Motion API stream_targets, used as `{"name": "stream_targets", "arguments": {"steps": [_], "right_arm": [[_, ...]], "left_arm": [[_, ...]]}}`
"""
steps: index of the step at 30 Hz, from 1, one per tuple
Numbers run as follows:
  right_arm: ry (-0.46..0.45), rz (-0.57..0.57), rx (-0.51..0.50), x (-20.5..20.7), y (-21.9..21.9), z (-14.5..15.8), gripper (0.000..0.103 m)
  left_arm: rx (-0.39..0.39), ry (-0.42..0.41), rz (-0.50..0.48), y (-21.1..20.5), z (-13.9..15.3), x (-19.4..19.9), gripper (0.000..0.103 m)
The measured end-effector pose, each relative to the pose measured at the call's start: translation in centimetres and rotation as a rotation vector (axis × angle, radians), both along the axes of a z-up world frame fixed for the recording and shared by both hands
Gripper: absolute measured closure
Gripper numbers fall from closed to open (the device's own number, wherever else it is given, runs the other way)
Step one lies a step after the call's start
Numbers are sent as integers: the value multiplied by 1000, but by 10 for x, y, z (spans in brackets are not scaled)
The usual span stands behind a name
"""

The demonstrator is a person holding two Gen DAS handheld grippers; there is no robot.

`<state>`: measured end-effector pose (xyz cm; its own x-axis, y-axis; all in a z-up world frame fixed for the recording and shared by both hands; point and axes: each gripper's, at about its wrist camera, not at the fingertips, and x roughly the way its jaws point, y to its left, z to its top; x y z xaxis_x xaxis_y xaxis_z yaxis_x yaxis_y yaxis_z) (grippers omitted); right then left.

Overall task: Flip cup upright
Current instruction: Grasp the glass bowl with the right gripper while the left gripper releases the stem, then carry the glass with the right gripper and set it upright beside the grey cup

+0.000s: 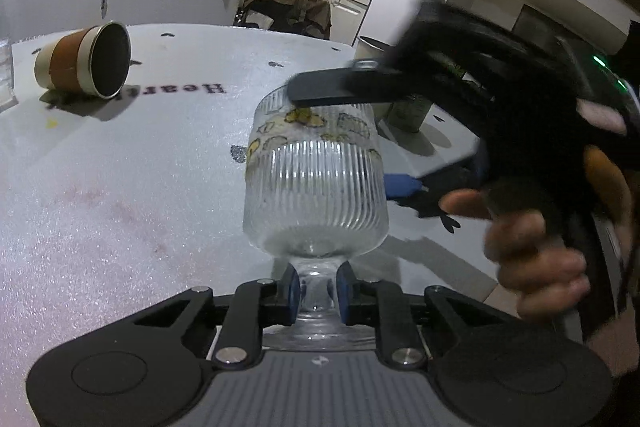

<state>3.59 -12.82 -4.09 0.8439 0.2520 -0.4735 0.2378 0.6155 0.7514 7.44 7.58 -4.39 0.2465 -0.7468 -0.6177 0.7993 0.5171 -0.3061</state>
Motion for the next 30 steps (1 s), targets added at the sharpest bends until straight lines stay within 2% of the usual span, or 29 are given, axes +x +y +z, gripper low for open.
{"name": "stream_targets", "arguments": {"steps": [2, 3, 6, 9, 14, 15, 19, 22, 26, 29, 30], "right_arm": [[29, 21, 26, 11, -2, -2, 20], [32, 48, 51, 15, -3, -4, 28], [34, 74, 2, 15, 3, 6, 29], [-3, 87, -95, 9, 12, 22, 29], [-45, 106, -330, 1, 31, 49, 29], [-55, 116, -382, -1, 36, 54, 29], [-76, 142, -542, -8, 50, 63, 29], [-85, 153, -637, -14, 60, 65, 29], [-97, 154, -800, -26, 79, 65, 29], [-103, 162, -841, -35, 87, 64, 29], [-101, 161, -849, -38, 88, 64, 29]], "left_arm": [[-1, -5, -4, 2, 0, -1, 84], [0, -7, -2, 2, 1, -1, 84], [3, -39, -4, 3, 3, -5, 86], [-4, -72, 0, 1, 4, -6, 85], [-15, -135, 41, -6, 0, -7, 80], [-21, -124, 52, -6, 0, -4, 75], [-67, -83, 58, 1, 0, 1, 65], [-62, -104, 64, 4, -1, -5, 55], [-70, -122, 64, 9, -4, -9, 49], [-77, -119, 66, 14, -7, -13, 39], [-84, -115, 67, 16, -8, -15, 31]]}}
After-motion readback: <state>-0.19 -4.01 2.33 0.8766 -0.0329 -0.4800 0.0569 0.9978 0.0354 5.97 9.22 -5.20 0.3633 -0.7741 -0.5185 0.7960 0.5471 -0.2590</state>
